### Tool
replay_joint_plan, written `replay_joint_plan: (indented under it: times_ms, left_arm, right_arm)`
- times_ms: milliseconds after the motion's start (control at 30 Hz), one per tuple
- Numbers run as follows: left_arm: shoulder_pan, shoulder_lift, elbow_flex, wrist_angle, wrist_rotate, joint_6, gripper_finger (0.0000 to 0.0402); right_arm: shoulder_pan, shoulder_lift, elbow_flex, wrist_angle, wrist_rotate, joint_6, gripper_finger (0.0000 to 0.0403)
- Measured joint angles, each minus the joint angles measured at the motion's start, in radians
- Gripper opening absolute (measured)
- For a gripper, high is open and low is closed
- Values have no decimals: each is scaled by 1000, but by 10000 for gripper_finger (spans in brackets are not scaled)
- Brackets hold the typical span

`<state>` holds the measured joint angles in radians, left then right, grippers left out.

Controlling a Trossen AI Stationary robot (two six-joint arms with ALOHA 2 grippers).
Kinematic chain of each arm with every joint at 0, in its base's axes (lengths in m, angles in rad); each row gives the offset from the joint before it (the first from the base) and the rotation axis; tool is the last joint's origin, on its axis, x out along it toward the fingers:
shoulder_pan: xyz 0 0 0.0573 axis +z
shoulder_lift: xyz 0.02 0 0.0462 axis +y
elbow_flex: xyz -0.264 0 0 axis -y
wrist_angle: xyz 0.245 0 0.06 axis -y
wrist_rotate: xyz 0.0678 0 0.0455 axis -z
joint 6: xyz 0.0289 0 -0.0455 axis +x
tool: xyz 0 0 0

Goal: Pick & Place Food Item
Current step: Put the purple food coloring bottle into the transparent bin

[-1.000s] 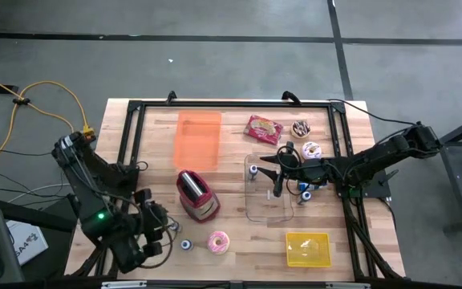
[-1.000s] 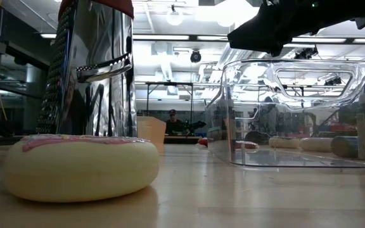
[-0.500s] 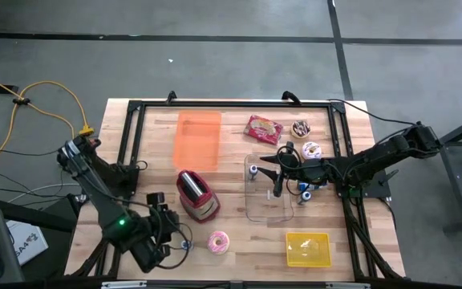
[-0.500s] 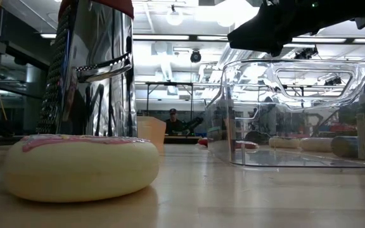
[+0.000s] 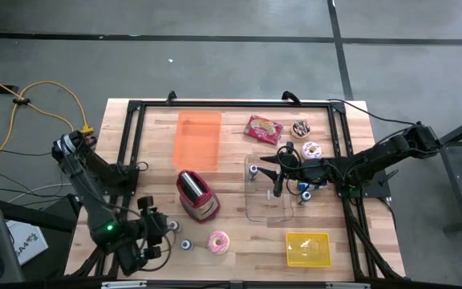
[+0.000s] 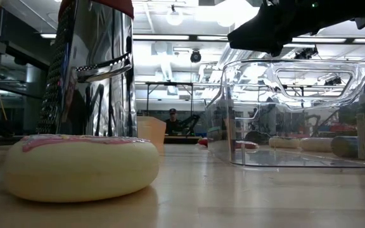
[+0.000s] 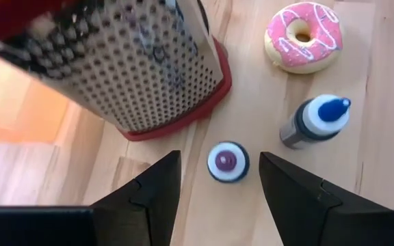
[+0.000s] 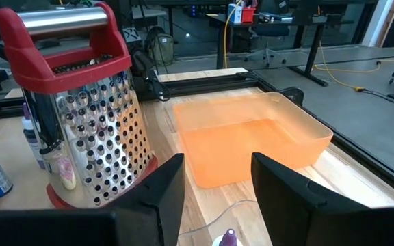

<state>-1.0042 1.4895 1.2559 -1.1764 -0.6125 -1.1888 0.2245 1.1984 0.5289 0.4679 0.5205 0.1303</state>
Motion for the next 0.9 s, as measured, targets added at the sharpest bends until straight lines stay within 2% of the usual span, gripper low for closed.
replay_joint_plan:
  times_ms: [467,667,800,900]
  left_arm:
    - [-148,0,-178,106,-136,-281,189]
    - [-194,0,-259,160,-225,-368,189]
    - [-202,0,-286,169,-233,-437,189]
    - [-202,0,-296,186,-242,-426,189]
  right_arm:
    - [0,0,0,-1,0,0,155]
    - [0,0,0,-1,0,0,155]
    - [0,0,0,-1,0,0,155]
    - [0,0,0,-1,0,0,155]
